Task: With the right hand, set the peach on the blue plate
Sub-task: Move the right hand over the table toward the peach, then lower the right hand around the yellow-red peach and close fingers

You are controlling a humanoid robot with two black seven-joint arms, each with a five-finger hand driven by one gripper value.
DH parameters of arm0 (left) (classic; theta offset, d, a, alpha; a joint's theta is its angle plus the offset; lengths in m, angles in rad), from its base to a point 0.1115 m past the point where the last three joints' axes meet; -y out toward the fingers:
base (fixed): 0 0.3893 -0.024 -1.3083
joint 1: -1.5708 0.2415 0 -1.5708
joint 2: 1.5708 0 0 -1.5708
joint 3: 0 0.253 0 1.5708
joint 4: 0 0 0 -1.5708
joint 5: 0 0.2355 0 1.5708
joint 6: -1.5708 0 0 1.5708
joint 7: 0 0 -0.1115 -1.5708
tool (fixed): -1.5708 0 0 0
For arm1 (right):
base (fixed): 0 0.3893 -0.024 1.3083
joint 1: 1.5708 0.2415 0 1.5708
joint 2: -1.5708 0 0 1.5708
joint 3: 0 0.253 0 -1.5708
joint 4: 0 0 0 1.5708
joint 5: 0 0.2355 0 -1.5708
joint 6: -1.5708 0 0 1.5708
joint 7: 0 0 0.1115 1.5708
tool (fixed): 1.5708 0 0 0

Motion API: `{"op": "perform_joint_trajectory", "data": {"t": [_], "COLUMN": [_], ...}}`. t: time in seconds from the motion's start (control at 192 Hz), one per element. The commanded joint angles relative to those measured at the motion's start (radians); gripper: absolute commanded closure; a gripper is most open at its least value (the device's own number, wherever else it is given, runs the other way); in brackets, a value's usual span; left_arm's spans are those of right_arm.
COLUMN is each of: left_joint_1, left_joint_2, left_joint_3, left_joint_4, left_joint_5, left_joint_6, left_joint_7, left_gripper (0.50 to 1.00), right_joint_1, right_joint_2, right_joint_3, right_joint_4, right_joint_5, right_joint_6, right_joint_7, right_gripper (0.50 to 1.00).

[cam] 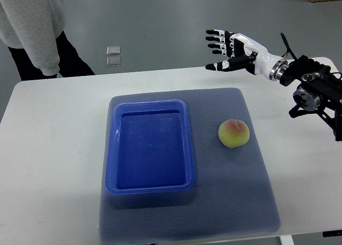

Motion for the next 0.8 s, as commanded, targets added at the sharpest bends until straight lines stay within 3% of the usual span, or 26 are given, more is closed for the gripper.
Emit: {"op": "perform_joint_trajectory", "data": {"t": [0.0, 0.099, 0.146, 0.151, 0.271, 0.558, 0.637, 0.793], "left_joint_1": [-0.003, -0.008, -0.008, -0.009, -0.009, -0.009, -0.009, -0.009], "left_joint_2": [0.000, 0.000, 0.000, 0.000, 0.000, 0.000, 0.000, 0.000], "left_joint_3": [-0.001, -0.001, -0.001, -0.001, -0.001, -0.001, -0.001, 0.001], "left_joint_4": [0.000, 0.000, 0.000, -0.002, 0.000, 0.002, 0.000, 0.000], "left_joint_5": [0.000, 0.000, 0.000, 0.000, 0.000, -0.002, -0.002, -0.002], "left_joint_6": [0.000, 0.000, 0.000, 0.000, 0.000, 0.000, 0.000, 0.000], "left_joint_7": [0.000, 0.000, 0.000, 0.000, 0.000, 0.000, 0.000, 0.000], "left_gripper": [0.500, 0.500, 0.500, 0.500, 0.500, 0.500, 0.500, 0.500], "right_joint_1": [0.193, 0.367, 0.367, 0.437, 0.512, 0.490, 0.444, 0.407], "right_joint_2": [-0.138, -0.200, -0.200, -0.223, -0.241, -0.232, -0.224, -0.220], "right_joint_3": [-0.265, -0.447, -0.447, -0.520, -0.610, -0.615, -0.615, -0.615], "right_joint_4": [0.086, 0.148, 0.148, 0.192, 0.284, 0.306, 0.306, 0.306], "right_joint_5": [-0.112, -0.122, -0.122, -0.122, -0.123, -0.151, -0.189, -0.214], "right_joint_6": [0.115, 0.214, 0.214, 0.238, 0.240, 0.211, 0.162, 0.136], "right_joint_7": [-0.082, -0.118, -0.118, -0.136, -0.188, -0.201, -0.197, -0.196], "right_gripper": [0.568, 0.568, 0.568, 0.568, 0.568, 0.568, 0.568, 0.568]}}
